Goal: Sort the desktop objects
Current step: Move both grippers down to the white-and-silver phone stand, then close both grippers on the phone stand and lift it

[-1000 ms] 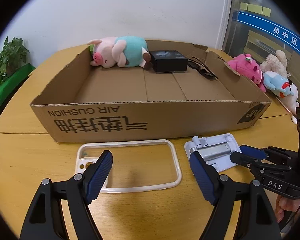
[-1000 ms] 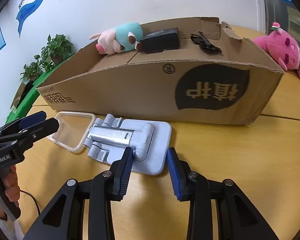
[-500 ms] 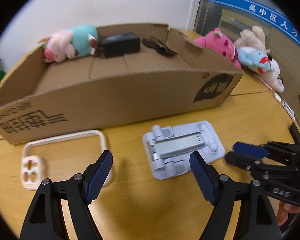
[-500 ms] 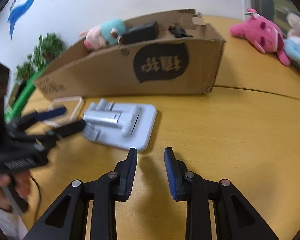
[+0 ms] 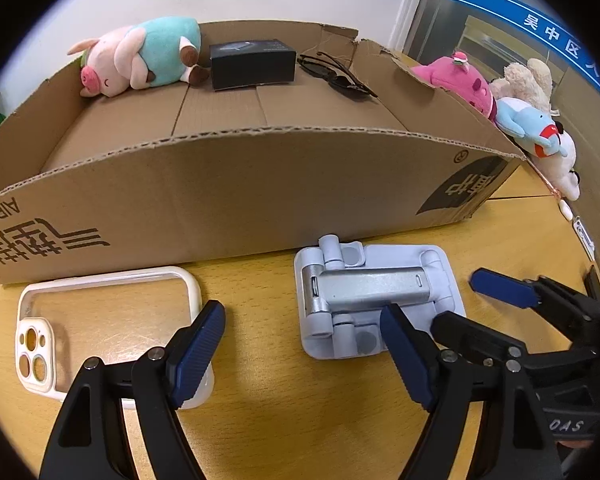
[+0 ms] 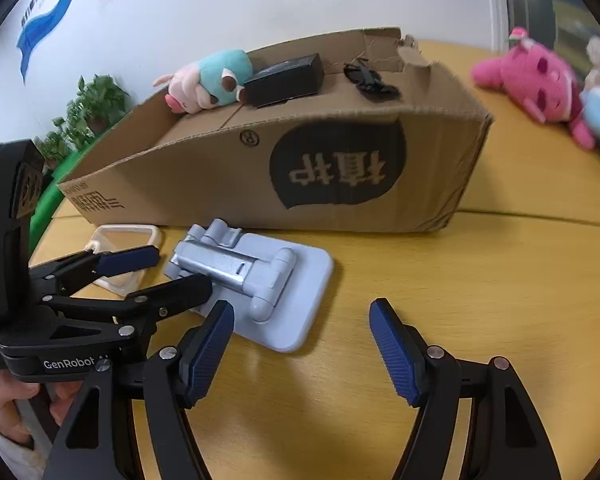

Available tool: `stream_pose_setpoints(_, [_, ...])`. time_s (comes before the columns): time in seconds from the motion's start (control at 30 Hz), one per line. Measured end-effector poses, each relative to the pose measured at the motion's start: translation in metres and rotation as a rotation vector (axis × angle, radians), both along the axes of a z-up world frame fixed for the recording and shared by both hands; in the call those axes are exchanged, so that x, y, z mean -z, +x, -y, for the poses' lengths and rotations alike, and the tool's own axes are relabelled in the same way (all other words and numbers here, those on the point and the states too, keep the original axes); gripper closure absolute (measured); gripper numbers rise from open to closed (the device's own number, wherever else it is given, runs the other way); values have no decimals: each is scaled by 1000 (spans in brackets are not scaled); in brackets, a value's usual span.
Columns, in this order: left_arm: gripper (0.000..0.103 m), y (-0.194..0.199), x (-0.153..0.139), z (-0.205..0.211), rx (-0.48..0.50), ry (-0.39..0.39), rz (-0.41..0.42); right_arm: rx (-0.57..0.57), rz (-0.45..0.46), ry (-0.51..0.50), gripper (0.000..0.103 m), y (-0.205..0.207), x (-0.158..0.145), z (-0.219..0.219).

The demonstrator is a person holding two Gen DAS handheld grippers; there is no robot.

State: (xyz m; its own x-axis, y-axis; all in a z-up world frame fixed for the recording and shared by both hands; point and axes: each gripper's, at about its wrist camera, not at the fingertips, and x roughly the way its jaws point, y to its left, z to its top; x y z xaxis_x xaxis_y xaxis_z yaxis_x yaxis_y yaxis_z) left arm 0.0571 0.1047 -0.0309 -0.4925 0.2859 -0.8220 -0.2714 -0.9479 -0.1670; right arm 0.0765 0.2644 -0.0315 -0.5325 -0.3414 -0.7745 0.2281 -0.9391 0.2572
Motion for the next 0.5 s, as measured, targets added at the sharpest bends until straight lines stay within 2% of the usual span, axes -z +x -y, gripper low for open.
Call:
stream_pose_setpoints(0.1, [23, -3, 0, 0, 24, 7, 3, -10, -18, 21, 34, -1, 1, 1])
stream_pose_setpoints(0.17, [23, -5, -1, 2, 28, 34, 9, -18, -24, 43, 40, -1, 2, 2])
stream_pose_setpoints(0.3, [23, -11, -2, 9, 32, 85, 30, -23, -25, 41, 43, -3, 2, 0])
stream_pose_setpoints(0.5, [24, -13, -1, 6, 80, 73, 19, -31, -21, 34, 49, -5, 1, 3])
